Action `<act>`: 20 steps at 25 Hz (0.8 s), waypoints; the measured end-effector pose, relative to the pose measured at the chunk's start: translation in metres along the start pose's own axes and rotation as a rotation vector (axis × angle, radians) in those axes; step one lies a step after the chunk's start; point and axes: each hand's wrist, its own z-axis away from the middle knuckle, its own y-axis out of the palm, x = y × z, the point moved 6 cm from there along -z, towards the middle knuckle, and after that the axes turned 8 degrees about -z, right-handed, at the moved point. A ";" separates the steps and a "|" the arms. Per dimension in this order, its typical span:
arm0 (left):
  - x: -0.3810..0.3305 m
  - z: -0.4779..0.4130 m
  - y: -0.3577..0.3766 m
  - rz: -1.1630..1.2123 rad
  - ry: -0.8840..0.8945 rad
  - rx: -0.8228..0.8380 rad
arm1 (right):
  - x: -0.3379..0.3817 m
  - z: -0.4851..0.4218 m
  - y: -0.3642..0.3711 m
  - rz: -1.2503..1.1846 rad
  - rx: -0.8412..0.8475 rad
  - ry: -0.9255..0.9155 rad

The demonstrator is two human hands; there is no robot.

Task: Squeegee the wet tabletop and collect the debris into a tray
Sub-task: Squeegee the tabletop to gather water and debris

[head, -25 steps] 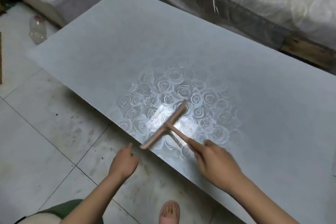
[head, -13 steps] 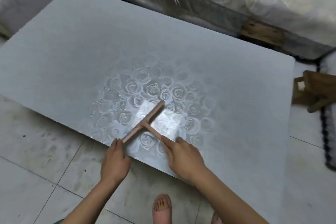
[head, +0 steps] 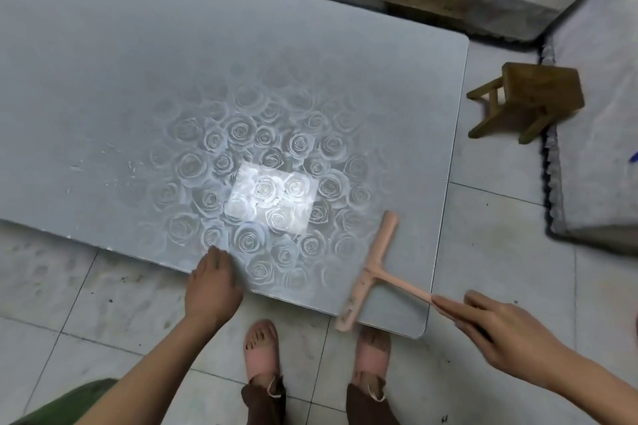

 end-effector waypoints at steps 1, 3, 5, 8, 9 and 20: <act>-0.004 0.003 0.004 -0.019 0.006 -0.008 | 0.012 -0.014 0.006 -0.016 -0.016 -0.016; -0.011 0.009 0.013 -0.041 -0.008 -0.020 | 0.041 -0.044 0.014 -0.009 -0.072 -0.074; -0.019 0.014 0.020 -0.037 -0.040 -0.020 | 0.058 -0.061 0.010 0.009 -0.085 -0.103; -0.034 0.022 0.026 -0.055 -0.055 -0.003 | 0.025 -0.028 -0.015 -0.067 -0.094 -0.096; -0.040 0.025 0.027 -0.071 -0.056 0.006 | -0.001 -0.003 -0.025 -0.094 -0.067 -0.057; -0.060 0.033 0.041 -0.058 -0.094 0.092 | 0.024 -0.036 0.001 -0.131 -0.156 -0.052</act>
